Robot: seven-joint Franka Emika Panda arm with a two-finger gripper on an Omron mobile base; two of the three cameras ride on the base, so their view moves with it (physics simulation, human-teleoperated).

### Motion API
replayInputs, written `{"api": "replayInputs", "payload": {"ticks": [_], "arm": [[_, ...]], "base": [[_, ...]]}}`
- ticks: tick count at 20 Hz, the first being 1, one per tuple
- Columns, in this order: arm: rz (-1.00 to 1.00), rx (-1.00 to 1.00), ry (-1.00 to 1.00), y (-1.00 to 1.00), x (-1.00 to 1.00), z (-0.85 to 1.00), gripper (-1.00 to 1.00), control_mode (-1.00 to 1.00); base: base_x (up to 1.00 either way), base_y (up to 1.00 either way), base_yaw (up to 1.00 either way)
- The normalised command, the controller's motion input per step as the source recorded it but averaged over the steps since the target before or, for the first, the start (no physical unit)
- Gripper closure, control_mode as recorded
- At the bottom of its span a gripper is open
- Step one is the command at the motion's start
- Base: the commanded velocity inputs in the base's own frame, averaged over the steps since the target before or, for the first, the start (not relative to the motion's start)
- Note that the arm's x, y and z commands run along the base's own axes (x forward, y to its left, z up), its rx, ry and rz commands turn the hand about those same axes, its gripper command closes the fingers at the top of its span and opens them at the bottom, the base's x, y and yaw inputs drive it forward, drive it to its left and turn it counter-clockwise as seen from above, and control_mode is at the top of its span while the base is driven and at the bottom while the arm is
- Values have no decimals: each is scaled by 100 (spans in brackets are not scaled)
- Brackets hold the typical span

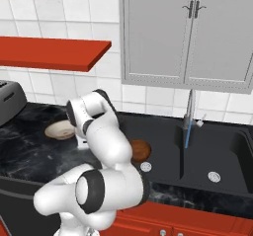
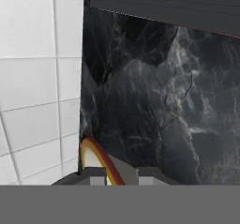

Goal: Rinse each bowl for a few seconds and place them down in the sink or on the counter.

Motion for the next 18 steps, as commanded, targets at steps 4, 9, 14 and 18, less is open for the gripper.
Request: {"api": "replayInputs", "payload": {"ticks": [4,9,14,18], "arm": [[7,0,-5,14,11,-10,100,-100],[5,0,0,25,22,-8,100,-100],[5,0,0,24,20,-19,100,-100],[4,0,0,17,13,-26,100,-100]], "base": [[0,0,0],[0,0,0],[0,0,0],[0,0,0]]}}
